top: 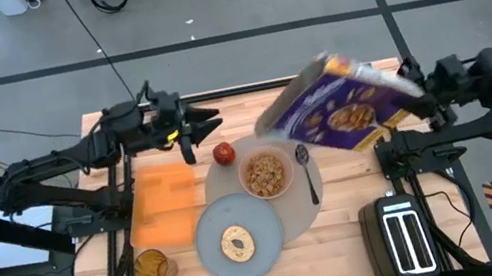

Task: Arrange a breakfast setting
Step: Pour the cereal from the cereal box into a pink bowl

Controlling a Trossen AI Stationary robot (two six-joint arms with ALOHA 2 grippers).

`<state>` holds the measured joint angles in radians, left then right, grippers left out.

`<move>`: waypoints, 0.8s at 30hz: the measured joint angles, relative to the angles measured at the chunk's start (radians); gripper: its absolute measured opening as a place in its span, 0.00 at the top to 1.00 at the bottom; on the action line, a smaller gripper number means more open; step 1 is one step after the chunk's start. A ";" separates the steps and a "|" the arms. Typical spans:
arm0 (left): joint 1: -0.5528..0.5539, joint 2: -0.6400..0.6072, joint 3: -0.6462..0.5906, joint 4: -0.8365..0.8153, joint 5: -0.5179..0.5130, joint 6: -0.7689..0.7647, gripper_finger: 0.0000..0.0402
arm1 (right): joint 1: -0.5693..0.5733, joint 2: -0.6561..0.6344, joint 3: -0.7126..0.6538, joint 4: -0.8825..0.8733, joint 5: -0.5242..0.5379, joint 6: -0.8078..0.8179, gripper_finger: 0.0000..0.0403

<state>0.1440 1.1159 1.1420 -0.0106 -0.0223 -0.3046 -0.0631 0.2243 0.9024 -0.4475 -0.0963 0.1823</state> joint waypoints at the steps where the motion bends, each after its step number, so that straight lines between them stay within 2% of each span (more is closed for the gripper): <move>1: 0.000 -0.009 -0.037 0.042 0.000 -0.018 0.64 | 0.000 0.007 0.000 0.047 0.013 -0.004 0.59; 6: -0.002 0.019 -0.161 0.305 0.002 -0.078 0.62 | 0.000 0.117 -0.041 0.376 0.080 -0.064 0.59; 12: -0.002 0.134 -0.167 0.537 0.038 -0.070 0.45 | 0.000 0.341 -0.088 0.728 0.157 -0.138 0.59; 18: -0.003 0.200 -0.103 0.576 0.045 0.055 0.27 | 0.000 0.537 -0.090 0.965 0.174 -0.152 0.59; 24: 0.008 0.206 -0.060 0.589 0.052 0.114 0.22 | -0.001 0.650 -0.090 1.115 0.132 -0.115 0.59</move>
<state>0.1523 1.3224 1.0821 0.5785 0.0293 -0.1908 -0.0639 0.8740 0.8127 0.6675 0.0354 0.0676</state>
